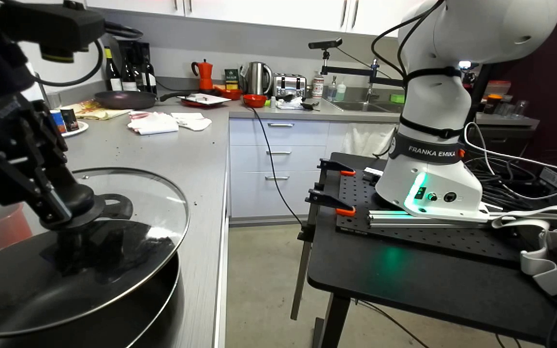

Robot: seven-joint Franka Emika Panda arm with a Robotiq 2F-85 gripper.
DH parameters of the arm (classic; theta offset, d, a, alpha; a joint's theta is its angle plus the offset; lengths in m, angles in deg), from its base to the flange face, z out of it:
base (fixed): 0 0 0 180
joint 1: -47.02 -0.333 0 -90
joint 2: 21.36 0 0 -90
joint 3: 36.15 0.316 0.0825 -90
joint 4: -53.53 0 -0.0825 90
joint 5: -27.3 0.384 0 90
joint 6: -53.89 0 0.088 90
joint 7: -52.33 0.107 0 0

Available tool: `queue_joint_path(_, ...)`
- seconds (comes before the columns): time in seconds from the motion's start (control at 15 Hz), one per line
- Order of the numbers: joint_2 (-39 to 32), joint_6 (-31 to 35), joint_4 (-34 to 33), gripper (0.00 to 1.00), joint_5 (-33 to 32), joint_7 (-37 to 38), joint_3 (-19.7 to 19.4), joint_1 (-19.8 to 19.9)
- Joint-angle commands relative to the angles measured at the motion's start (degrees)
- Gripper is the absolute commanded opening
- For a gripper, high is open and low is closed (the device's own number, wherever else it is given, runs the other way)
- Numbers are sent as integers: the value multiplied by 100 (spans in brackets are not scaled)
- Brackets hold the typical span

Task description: Place the lid on the pot

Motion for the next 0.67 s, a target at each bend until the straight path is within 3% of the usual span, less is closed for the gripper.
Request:
queue_joint_path(0.0, -326, -48, -565, 25, -63, -50, -47, -132)
queue_joint_path(0.6, -908, 68, -1164, 25, 173, -224, -17, -145)
